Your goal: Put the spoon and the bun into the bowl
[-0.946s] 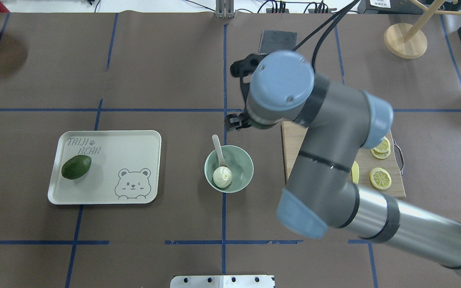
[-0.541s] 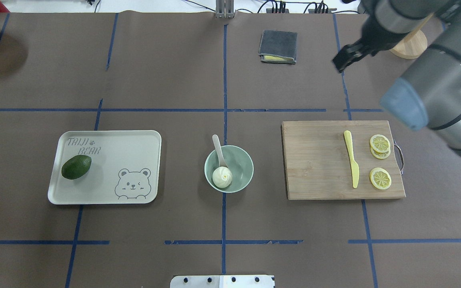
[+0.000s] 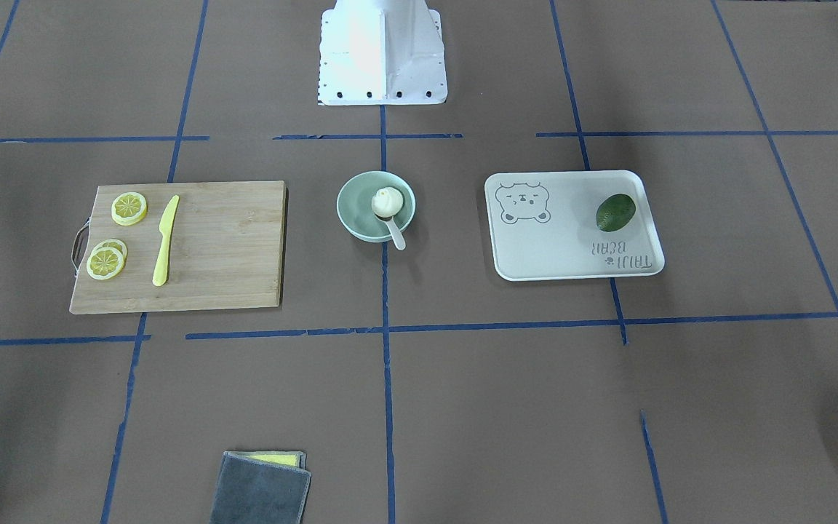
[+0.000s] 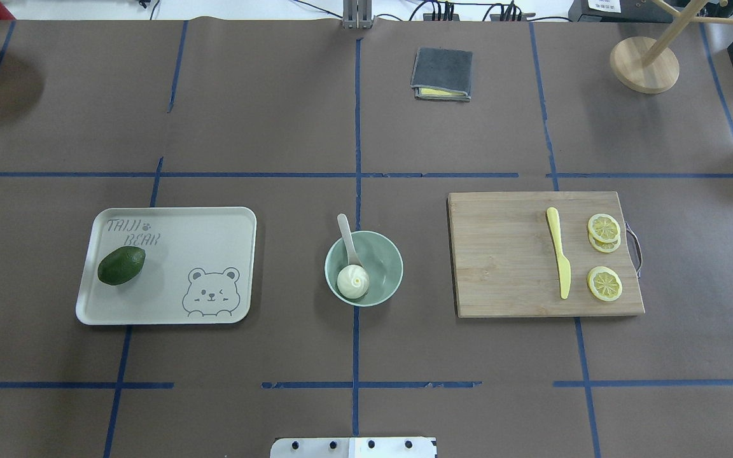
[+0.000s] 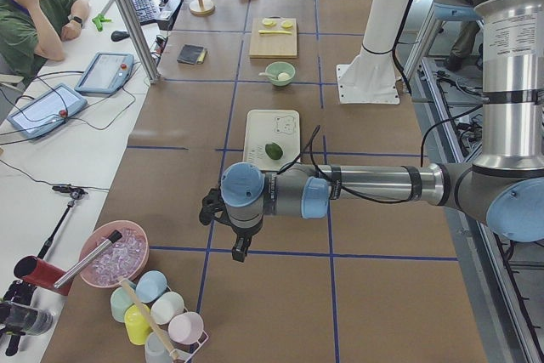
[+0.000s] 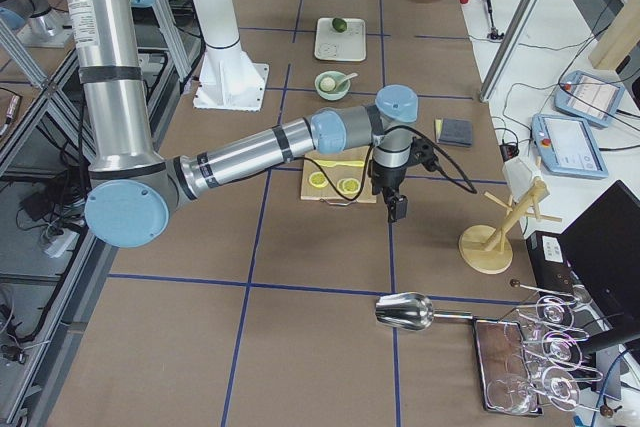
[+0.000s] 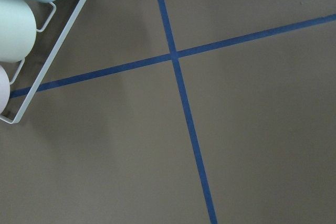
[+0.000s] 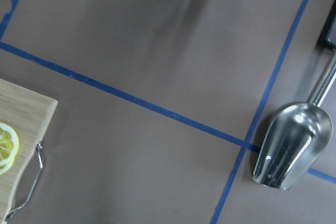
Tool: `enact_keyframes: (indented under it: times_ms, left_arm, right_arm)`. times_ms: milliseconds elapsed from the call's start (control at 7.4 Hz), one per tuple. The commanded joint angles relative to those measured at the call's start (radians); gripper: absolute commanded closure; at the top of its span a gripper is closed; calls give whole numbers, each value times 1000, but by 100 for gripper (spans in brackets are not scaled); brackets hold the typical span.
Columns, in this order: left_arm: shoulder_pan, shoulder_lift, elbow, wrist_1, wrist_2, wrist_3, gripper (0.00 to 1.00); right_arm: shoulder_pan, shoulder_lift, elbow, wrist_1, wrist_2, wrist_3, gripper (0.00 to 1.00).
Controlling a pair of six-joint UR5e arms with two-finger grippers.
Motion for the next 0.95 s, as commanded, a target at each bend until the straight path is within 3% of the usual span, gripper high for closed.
enact_keyframes:
  times_ms: [0,811]
  left_arm:
    - [0,1,-9,-2,-2,1,0]
    - [0,9,-13,-8,4,9,0]
  right_arm:
    - [64,-125,-2,9,103,-6,0]
    - [101,-173,-5,9,155,-3,0]
